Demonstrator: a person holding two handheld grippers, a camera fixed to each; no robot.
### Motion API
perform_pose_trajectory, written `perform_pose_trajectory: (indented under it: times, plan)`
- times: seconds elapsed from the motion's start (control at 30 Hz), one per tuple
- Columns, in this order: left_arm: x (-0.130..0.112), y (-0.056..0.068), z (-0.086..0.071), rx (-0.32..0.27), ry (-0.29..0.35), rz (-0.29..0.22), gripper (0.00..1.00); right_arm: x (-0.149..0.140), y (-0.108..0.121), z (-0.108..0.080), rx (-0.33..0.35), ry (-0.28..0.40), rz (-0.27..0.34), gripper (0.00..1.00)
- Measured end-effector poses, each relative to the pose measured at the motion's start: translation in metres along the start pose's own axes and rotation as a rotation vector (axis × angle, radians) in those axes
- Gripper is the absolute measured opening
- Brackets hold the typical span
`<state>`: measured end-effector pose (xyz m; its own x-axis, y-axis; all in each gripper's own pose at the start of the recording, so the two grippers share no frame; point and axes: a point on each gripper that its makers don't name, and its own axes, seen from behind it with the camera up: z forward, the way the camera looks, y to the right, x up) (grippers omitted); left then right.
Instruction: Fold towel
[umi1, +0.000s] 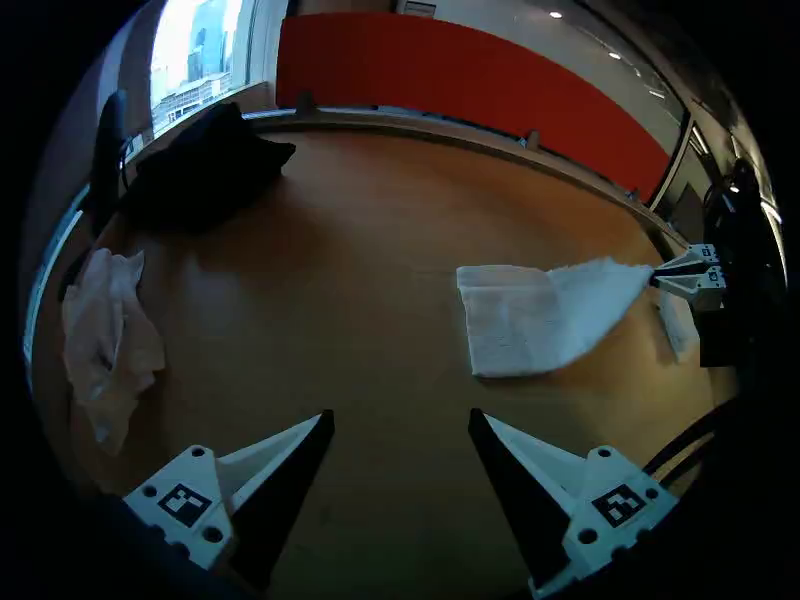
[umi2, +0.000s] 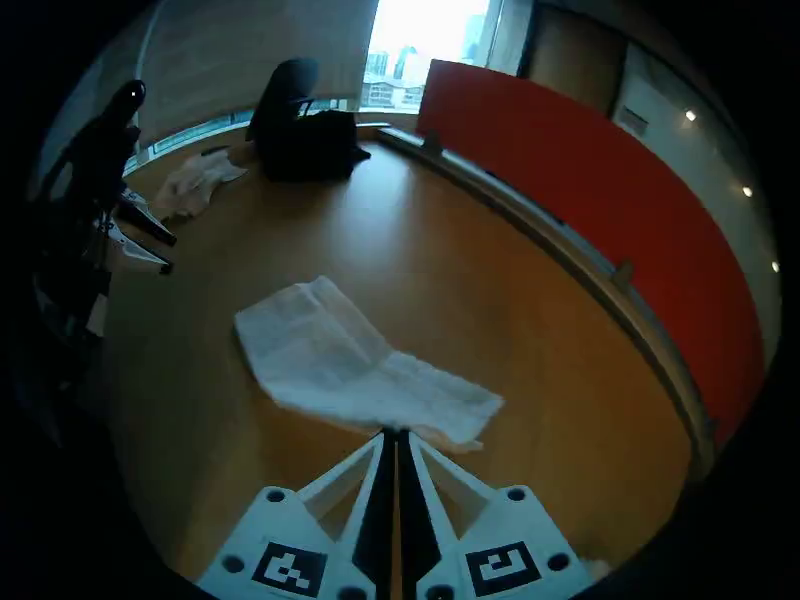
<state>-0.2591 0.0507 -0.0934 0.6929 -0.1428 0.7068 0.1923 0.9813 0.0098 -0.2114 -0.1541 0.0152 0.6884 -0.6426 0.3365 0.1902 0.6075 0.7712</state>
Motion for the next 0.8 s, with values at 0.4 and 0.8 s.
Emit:
perform_pose_trajectory:
  times: [0.4,0.8]
  plan:
    - [-0.001,-0.002,-0.007,0.004,0.010,-0.012,1.00,0.022,-0.005,0.007,0.032,0.010,-0.078,0.06]
    - [-0.008,-0.015,-0.022,0.031,0.025,-0.025,1.00,0.062,-0.020,0.026,0.095,0.028,-0.185,0.07]
